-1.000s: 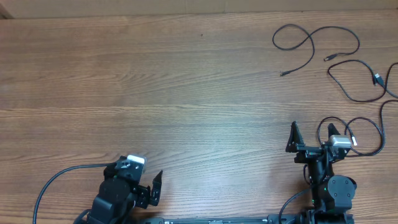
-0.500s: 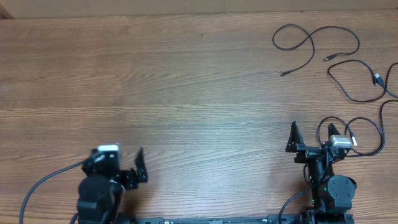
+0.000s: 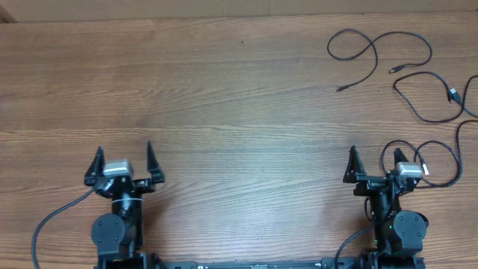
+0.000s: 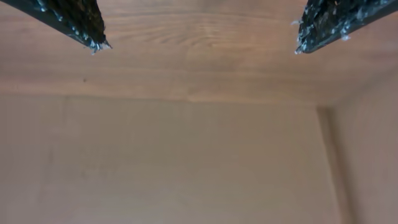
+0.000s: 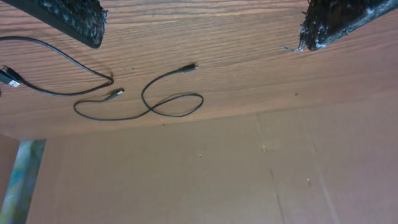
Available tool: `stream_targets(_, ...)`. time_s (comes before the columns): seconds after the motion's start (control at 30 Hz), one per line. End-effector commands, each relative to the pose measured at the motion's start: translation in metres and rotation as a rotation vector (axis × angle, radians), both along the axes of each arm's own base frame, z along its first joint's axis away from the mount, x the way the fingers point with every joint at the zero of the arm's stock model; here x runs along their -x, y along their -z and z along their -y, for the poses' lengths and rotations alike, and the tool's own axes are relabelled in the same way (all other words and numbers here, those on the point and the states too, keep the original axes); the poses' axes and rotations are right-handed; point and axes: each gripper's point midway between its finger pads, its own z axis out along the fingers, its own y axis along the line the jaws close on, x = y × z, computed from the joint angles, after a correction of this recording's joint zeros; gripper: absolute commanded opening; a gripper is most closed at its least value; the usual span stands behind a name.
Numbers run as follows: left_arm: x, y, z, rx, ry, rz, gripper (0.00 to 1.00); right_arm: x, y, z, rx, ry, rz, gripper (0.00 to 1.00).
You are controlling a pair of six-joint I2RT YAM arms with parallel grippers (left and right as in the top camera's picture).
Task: Untangle cables
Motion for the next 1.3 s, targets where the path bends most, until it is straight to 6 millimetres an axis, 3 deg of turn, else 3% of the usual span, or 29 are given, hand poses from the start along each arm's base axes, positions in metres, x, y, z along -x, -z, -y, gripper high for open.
stream_targets(0.0,-0.002,0.008,0.016,-0.175,0.092,-0.013,0.99,0.0,0.001,-0.001,0.003,-0.006,0.005,1.0)
stream_targets(0.2,-0.001,0.017,0.033,-0.39,0.188,-0.045,1.0,0.0,0.001,-0.001,0.003,-0.006,0.005,1.0)
stream_targets(0.4,0.0,0.037,0.035,-0.363,0.216,-0.122,1.0,0.0,0.001,-0.001,0.003,-0.006,0.005,1.0)
stream_targets(0.53,0.0,0.044,0.026,-0.22,0.163,-0.143,1.0,0.0,0.001,-0.001,0.003,-0.006,0.005,1.0)
stream_targets(0.67,0.004,0.039,-0.004,0.076,-0.022,-0.094,1.0,0.0,0.001,-0.001,0.003,-0.006,0.005,1.0)
stream_targets(0.8,0.01,0.045,-0.021,0.254,-0.133,-0.08,0.99,0.0,0.001,-0.001,0.003,-0.006,0.005,1.0)
stream_targets(1.1,0.015,0.068,-0.02,0.357,-0.149,-0.144,1.0,0.0,0.001,-0.001,0.003,-0.006,0.005,1.0)
stream_targets(1.27,0.014,0.061,-0.022,0.355,-0.147,-0.07,1.0,0.0,0.001,-0.001,0.003,-0.006,0.005,1.0)
